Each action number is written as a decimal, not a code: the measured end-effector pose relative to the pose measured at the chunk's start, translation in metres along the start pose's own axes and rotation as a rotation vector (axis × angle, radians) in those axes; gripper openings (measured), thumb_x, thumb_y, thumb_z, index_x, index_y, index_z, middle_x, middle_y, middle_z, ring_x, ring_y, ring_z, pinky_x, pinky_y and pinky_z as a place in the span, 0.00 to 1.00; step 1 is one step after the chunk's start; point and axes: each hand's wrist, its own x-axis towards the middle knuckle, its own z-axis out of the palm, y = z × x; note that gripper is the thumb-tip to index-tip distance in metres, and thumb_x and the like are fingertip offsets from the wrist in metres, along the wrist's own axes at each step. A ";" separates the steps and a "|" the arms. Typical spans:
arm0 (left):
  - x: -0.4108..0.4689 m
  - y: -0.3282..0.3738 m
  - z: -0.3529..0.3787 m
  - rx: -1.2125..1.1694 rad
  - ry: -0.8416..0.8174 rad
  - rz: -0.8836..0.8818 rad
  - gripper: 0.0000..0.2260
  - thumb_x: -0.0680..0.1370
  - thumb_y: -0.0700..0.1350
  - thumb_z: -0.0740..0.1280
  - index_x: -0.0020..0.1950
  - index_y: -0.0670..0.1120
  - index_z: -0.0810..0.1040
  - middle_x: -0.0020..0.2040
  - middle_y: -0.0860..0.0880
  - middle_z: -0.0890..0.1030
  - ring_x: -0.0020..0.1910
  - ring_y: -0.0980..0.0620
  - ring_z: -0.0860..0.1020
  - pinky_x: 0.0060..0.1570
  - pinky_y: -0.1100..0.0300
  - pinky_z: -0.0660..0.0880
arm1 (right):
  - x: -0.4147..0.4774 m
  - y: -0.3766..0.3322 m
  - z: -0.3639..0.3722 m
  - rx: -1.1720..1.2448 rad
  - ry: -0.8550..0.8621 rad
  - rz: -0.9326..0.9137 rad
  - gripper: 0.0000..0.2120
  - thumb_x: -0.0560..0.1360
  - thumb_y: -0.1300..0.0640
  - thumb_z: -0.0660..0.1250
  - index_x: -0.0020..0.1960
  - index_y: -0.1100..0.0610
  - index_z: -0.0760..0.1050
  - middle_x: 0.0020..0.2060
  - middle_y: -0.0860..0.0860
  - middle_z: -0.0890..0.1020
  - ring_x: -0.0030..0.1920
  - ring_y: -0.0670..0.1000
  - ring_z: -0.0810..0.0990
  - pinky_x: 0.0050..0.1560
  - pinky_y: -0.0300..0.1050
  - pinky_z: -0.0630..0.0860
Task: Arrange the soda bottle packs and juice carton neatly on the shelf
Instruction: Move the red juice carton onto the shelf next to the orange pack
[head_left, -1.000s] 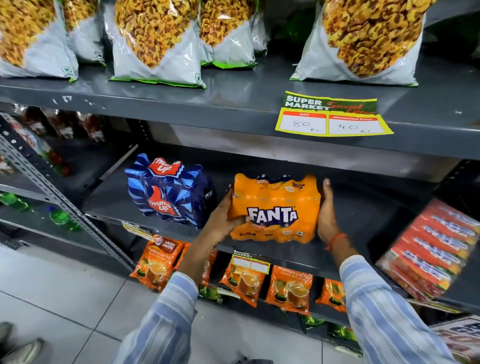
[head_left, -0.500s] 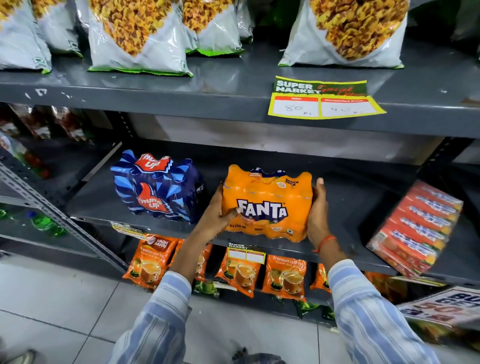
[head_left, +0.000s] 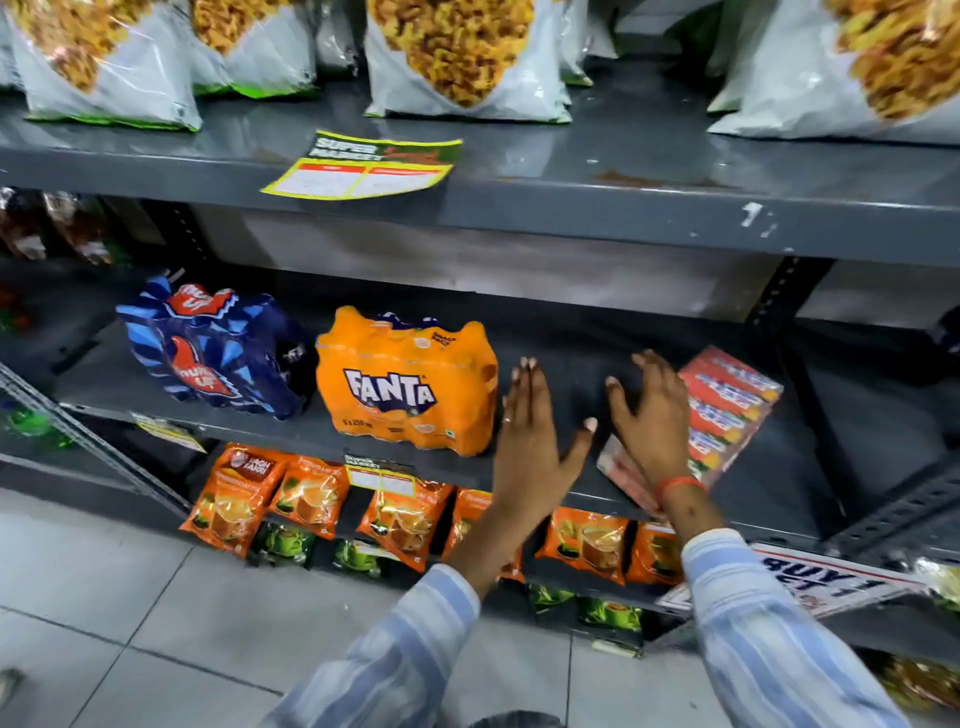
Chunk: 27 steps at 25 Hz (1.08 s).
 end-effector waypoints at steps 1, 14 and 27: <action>-0.004 0.009 0.025 -0.091 -0.112 -0.110 0.39 0.74 0.65 0.51 0.74 0.38 0.53 0.75 0.37 0.58 0.75 0.41 0.55 0.74 0.49 0.55 | 0.004 0.022 -0.013 -0.122 -0.036 0.042 0.30 0.72 0.46 0.57 0.67 0.64 0.68 0.69 0.63 0.70 0.70 0.63 0.67 0.72 0.56 0.60; -0.016 0.060 0.105 -0.128 -0.202 -0.327 0.67 0.51 0.80 0.60 0.73 0.38 0.39 0.76 0.36 0.50 0.75 0.38 0.52 0.73 0.43 0.51 | 0.024 0.132 -0.045 0.613 0.064 0.615 0.32 0.63 0.47 0.71 0.62 0.63 0.71 0.59 0.62 0.80 0.56 0.58 0.80 0.63 0.59 0.74; -0.009 0.048 0.102 -0.072 -0.061 -0.328 0.53 0.55 0.70 0.69 0.70 0.41 0.58 0.64 0.42 0.74 0.61 0.42 0.75 0.57 0.50 0.75 | 0.019 0.120 -0.049 0.877 0.113 0.660 0.19 0.73 0.44 0.63 0.58 0.55 0.74 0.55 0.57 0.80 0.55 0.57 0.79 0.58 0.51 0.75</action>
